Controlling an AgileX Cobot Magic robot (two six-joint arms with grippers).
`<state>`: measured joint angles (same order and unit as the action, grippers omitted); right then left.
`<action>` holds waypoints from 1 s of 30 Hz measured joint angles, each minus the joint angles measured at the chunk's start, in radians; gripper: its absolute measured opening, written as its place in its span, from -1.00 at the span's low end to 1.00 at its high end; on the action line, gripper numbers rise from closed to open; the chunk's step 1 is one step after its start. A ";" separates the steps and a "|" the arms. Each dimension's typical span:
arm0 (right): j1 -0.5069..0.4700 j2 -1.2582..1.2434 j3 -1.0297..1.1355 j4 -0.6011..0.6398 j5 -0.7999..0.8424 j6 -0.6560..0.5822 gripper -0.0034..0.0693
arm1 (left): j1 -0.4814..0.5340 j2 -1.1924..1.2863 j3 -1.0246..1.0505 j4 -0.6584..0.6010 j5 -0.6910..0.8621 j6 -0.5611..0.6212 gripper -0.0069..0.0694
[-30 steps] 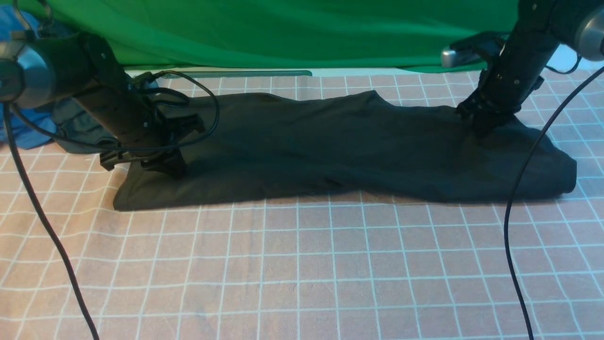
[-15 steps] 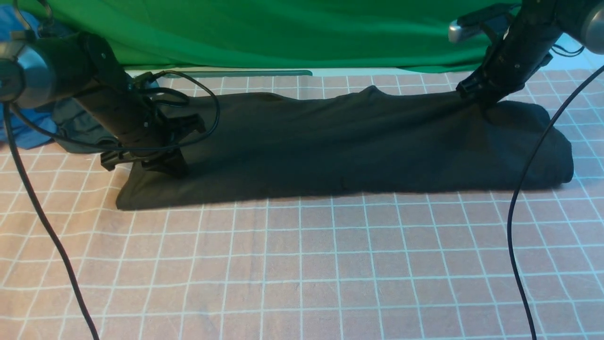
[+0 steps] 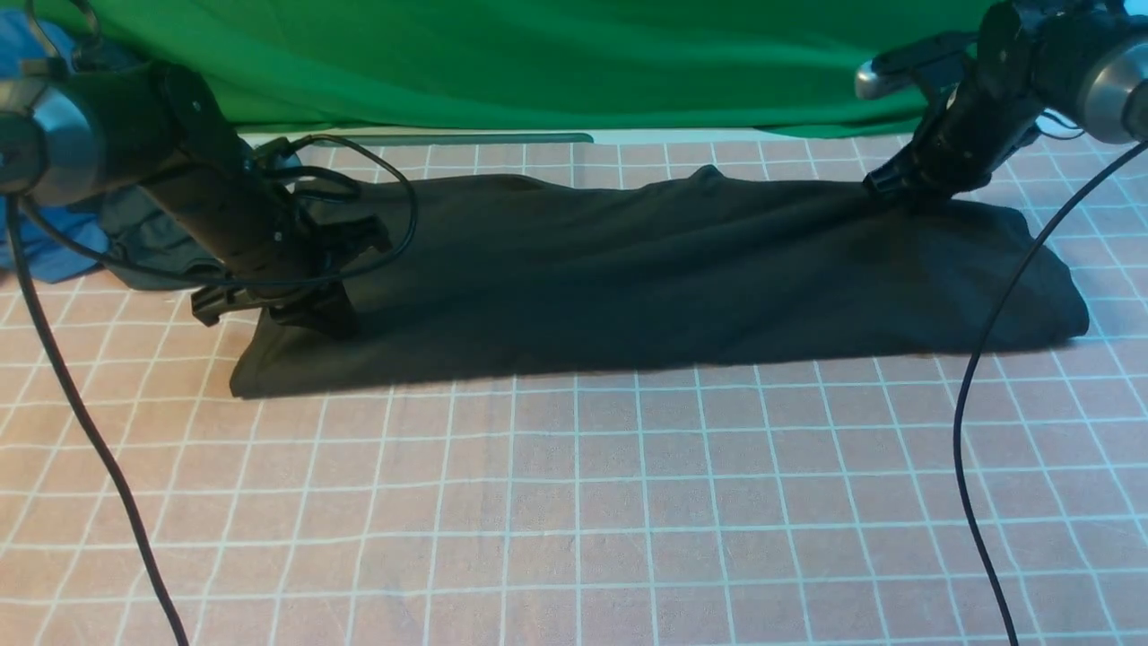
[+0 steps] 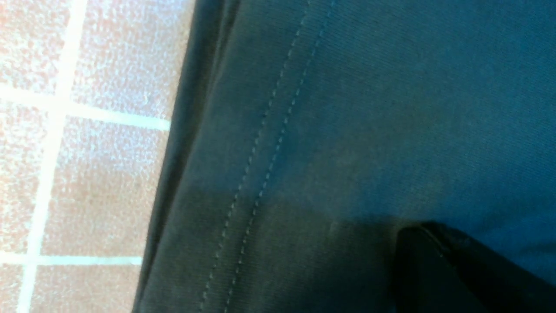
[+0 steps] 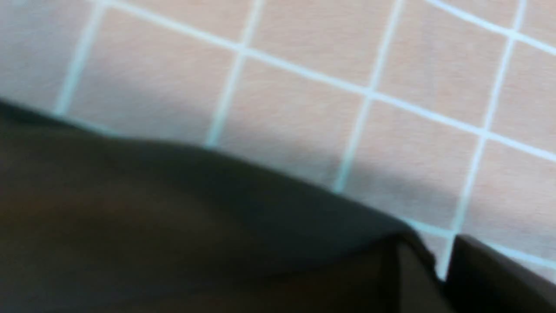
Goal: Fold a long-sleeved shirt over a pink coffee tablecloth.
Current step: 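Pull the folded dark garment lengthwise by its ends to straighten it flat on the table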
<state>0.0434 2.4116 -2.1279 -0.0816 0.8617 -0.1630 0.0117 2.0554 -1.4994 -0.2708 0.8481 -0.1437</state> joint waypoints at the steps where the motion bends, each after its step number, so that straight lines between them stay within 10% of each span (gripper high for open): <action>1: -0.002 0.000 -0.002 -0.004 0.003 0.006 -0.12 | 0.000 0.000 0.000 0.001 -0.005 -0.001 -0.78; 8: -0.005 -0.051 -0.082 -0.012 0.185 0.010 0.32 | 0.000 0.000 -0.116 0.027 0.048 -0.096 -0.78; 17: -0.005 -0.204 -0.129 0.041 0.348 -0.005 -0.76 | 0.000 0.000 -0.331 0.219 -0.039 -0.217 -0.78; 30: -0.005 -0.230 -0.129 0.162 0.354 -0.052 -0.80 | 0.000 0.174 -0.339 0.332 -0.322 -0.217 0.09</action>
<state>0.0382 2.1813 -2.2571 0.0804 1.2161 -0.2154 0.0117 2.2289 -1.8388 0.0615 0.5261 -0.3610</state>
